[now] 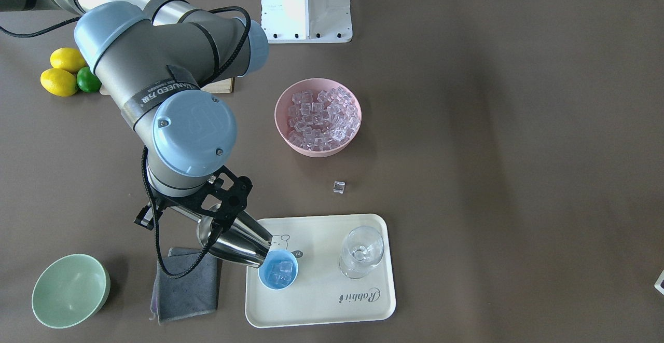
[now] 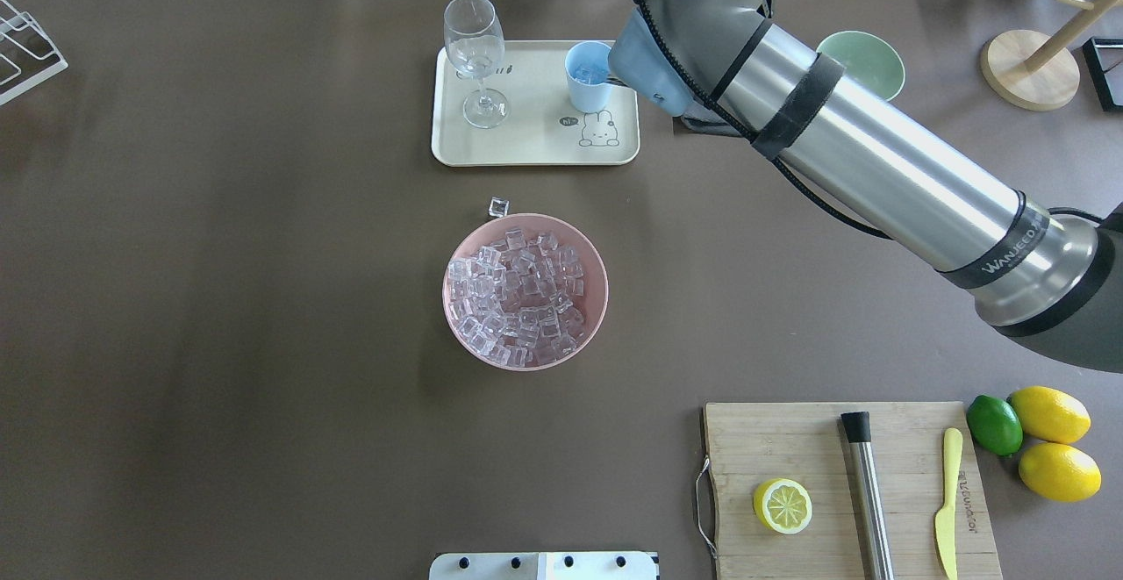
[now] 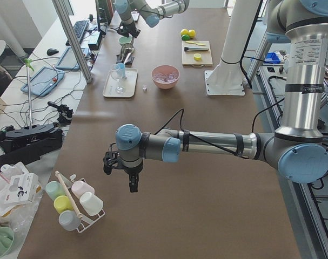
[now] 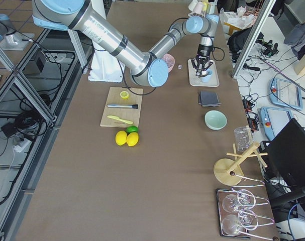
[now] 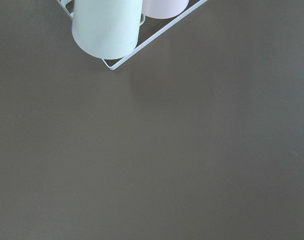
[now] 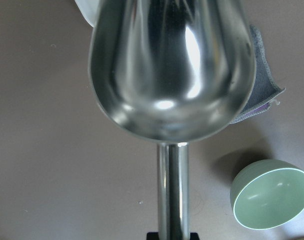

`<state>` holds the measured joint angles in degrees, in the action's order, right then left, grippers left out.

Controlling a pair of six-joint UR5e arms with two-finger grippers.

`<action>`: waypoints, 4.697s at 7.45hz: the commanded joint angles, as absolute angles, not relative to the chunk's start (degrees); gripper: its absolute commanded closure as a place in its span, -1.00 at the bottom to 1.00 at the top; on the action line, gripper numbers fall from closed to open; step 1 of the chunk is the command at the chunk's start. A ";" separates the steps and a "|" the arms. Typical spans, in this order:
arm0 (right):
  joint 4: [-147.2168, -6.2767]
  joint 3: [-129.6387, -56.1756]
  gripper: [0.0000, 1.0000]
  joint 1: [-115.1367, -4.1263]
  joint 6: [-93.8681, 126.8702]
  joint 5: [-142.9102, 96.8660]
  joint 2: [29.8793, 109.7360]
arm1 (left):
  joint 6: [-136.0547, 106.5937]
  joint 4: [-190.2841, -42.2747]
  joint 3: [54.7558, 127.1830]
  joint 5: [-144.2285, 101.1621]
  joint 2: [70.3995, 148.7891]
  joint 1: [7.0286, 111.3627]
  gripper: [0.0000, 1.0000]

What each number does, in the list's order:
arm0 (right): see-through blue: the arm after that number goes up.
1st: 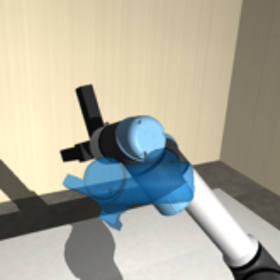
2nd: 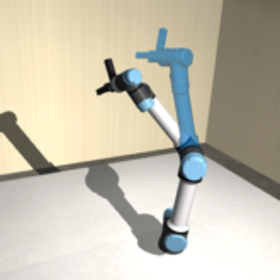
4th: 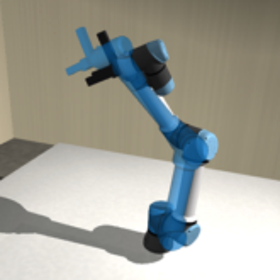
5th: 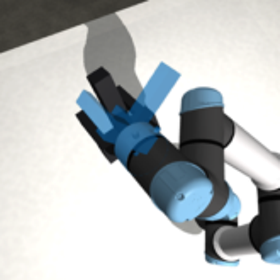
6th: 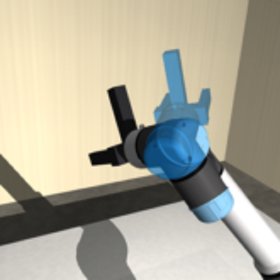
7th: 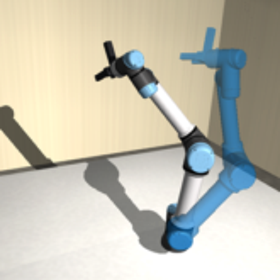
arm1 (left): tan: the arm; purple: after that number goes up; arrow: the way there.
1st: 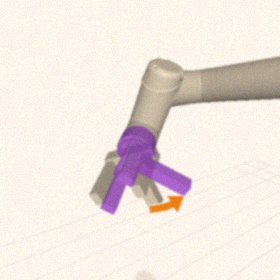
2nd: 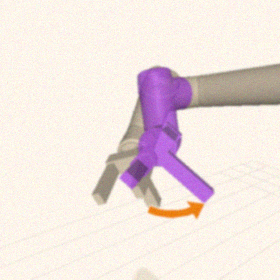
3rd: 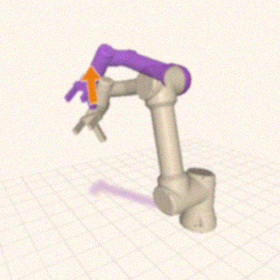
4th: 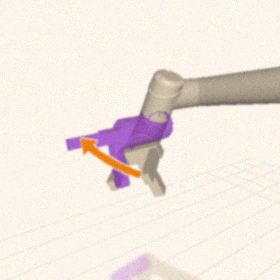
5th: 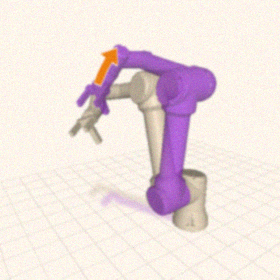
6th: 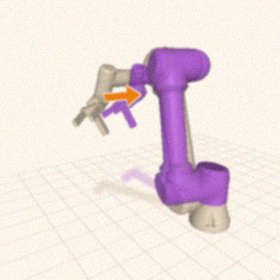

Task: Put ice in cup with scoop
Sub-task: 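Carry the empty scoop back to its spot with the right gripper, then lower the scoop onto the table and open the right gripper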

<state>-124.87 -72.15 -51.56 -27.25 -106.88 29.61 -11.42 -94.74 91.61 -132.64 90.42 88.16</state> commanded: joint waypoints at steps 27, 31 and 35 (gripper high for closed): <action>-71.63 -92.29 1.00 -66.62 28.83 -133.68 97.29 | -11.43 -94.57 91.84 -132.89 90.26 88.15 -0.98; -71.72 -92.81 -0.98 -66.62 29.00 -134.03 96.50 | -11.43 -94.57 91.84 -132.89 90.26 88.15 -0.98; -76.68 -99.64 -0.98 -74.49 21.76 -136.92 98.34 | -11.43 -94.57 92.02 -132.89 90.26 88.07 -0.98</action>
